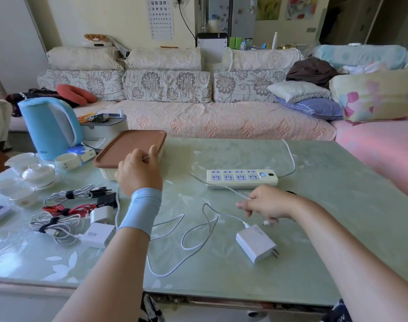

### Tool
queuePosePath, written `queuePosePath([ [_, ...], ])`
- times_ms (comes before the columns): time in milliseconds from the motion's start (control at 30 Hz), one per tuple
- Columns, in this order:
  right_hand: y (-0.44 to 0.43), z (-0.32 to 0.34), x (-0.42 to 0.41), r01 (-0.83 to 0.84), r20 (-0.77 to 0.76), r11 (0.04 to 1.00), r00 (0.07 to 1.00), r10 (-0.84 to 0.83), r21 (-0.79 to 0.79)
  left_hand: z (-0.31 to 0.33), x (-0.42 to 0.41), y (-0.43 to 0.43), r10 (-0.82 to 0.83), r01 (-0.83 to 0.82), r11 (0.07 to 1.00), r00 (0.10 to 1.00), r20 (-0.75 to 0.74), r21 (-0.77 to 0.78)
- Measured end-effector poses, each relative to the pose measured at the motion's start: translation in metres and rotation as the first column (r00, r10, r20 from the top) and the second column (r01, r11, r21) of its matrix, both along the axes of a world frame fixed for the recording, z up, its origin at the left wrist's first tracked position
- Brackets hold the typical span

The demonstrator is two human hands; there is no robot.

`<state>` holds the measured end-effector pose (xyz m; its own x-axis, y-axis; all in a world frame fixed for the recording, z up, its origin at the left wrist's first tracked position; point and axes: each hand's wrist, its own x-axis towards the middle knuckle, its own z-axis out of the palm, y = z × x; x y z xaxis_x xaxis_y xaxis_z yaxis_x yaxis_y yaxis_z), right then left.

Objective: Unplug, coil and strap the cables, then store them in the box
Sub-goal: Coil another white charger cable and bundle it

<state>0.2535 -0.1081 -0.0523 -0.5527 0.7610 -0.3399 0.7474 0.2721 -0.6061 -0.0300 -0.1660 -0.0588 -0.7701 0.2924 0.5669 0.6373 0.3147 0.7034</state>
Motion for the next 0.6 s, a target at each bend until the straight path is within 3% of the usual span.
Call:
queuePosePath([
  [67, 0.001, 0.002, -0.004, 0.018, -0.053, 0.998, 0.998, -0.015, 0.065, -0.006, -0.001, 0.000, 0.045, -0.053, 0.986, 0.998, -0.054, -0.160],
  [200, -0.005, 0.008, -0.019, 0.020, -0.255, 1.000, 0.967, -0.021, -0.005, -0.020, 0.014, 0.005, -0.051, -0.060, 0.919, 0.962, -0.269, -0.390],
  [233, -0.007, 0.007, -0.023, -0.002, -0.273, 0.999, 0.962, 0.011, 0.034, -0.019, 0.020, 0.006, -0.131, -0.001, 0.924, 0.939, -0.318, -0.383],
  [300, -0.009, 0.002, -0.030, -0.039, -0.306, 0.989, 0.948, 0.081, 0.142, -0.013, 0.038, 0.008, -0.394, 0.296, 0.908, 0.842, -0.369, -0.295],
  [333, -0.010, 0.000, -0.033, -0.042, -0.338, 0.982, 0.935, 0.104, 0.187, -0.009, 0.051, 0.007, -0.558, 0.492, 0.828, 0.770, -0.309, -0.269],
  [400, -0.009, -0.004, -0.036, -0.006, -0.427, 0.972, 0.898, 0.108, 0.234, -0.004, 0.077, 0.003, -0.805, 0.781, 0.571, 0.593, 0.014, -0.252],
  [467, -0.006, -0.006, -0.036, 0.048, -0.500, 0.967, 0.862, 0.087, 0.251, -0.005, 0.095, 0.001, -0.833, 0.890, 0.402, 0.453, 0.318, -0.215],
  [533, -0.003, -0.005, -0.031, 0.133, -0.522, 0.958, 0.853, 0.020, 0.253, -0.005, 0.095, 0.002, -0.792, 0.861, 0.411, 0.500, 0.350, -0.301],
  [600, 0.003, -0.006, -0.021, 0.206, -0.401, 0.931, 0.913, -0.072, 0.300, -0.003, 0.084, 0.005, -0.732, 0.748, 0.531, 0.642, 0.229, -0.398],
])
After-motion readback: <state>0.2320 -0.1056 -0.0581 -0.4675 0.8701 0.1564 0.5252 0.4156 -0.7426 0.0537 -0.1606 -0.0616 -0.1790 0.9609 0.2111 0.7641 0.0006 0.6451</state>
